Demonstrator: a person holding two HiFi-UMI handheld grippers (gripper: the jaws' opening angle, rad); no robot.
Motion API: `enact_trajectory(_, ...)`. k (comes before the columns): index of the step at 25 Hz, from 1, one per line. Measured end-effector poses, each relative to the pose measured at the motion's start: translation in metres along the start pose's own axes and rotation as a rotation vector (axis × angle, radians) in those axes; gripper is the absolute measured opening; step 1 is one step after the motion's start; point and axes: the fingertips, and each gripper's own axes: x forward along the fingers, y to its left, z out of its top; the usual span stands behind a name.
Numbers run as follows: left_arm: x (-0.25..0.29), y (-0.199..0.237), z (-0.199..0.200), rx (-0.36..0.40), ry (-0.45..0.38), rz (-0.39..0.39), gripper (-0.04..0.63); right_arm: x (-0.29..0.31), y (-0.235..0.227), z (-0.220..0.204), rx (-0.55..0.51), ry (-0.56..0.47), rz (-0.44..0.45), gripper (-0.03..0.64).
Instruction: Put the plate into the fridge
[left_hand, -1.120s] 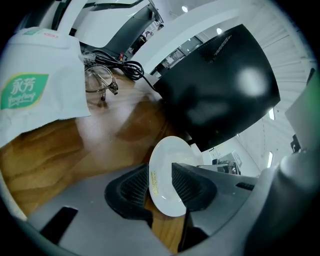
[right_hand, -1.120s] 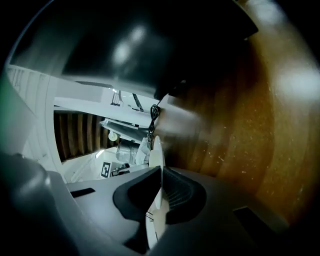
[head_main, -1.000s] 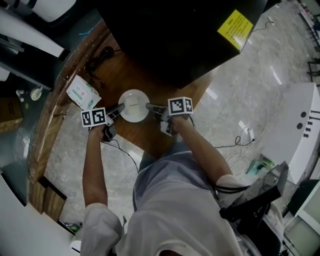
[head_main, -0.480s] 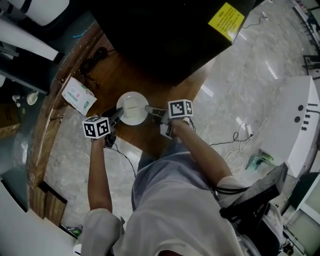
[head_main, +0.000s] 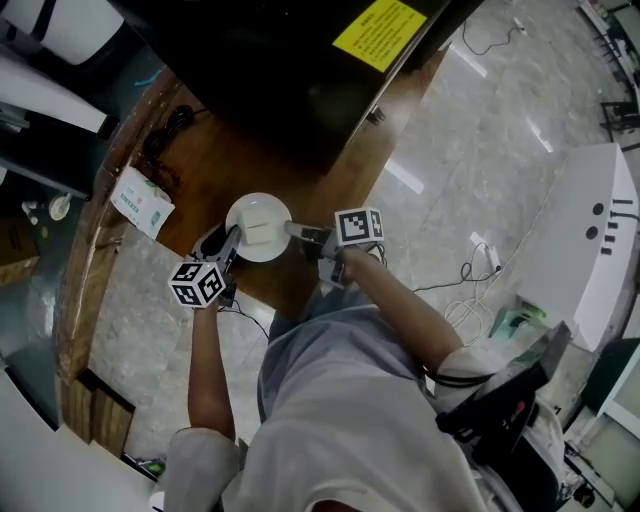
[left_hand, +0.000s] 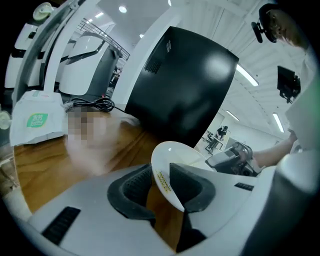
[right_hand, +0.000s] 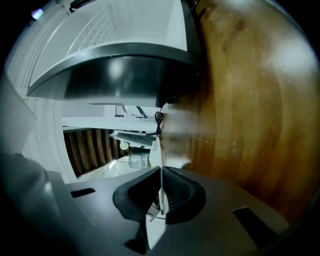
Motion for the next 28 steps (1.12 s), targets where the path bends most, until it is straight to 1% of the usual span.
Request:
enact_trajectory(3,0.014,-0.041,0.003,0.014,-0.061,0.002,0.127,-0.042,0.002,0.009,-0.018,0.001,0.017,0.025)
enact_trajectory(6,0.029,-0.103,0.005,0.034,-0.111,0.008,0.126,-0.106,0.008,0.015,-0.039,0.004,0.035,0.025)
enact_trajectory(8,0.039,-0.139,0.006,0.031,-0.142,0.024,0.124,-0.143,0.012,0.02,-0.053,0.01,0.045,0.025)
enact_trajectory(11,0.054,-0.176,0.012,0.023,-0.196,0.055,0.123,-0.181,0.018,0.031,-0.073,0.021,0.054,0.025)
enact_trajectory(14,0.067,-0.212,0.017,0.037,-0.242,0.08,0.123,-0.218,0.022,0.041,-0.075,0.019,0.054,0.025)
enact_trajectory(17,0.081,-0.247,0.024,0.077,-0.265,0.103,0.123,-0.254,0.027,0.05,-0.089,0.011,0.052,0.025)
enact_trajectory(21,0.106,-0.302,0.032,0.123,-0.296,0.102,0.123,-0.311,0.032,0.065,-0.096,-0.005,0.063,0.025)
enact_trajectory(23,0.118,-0.326,0.036,0.159,-0.299,0.108,0.123,-0.336,0.033,0.073,-0.086,-0.017,0.074,0.025)
enact_trajectory(26,0.136,-0.369,0.043,0.231,-0.306,0.108,0.123,-0.379,0.037,0.083,-0.06,-0.046,0.122,0.025)
enact_trajectory(28,0.156,-0.412,0.051,0.273,-0.326,0.104,0.123,-0.422,0.043,0.098,-0.062,-0.074,0.16,0.025)
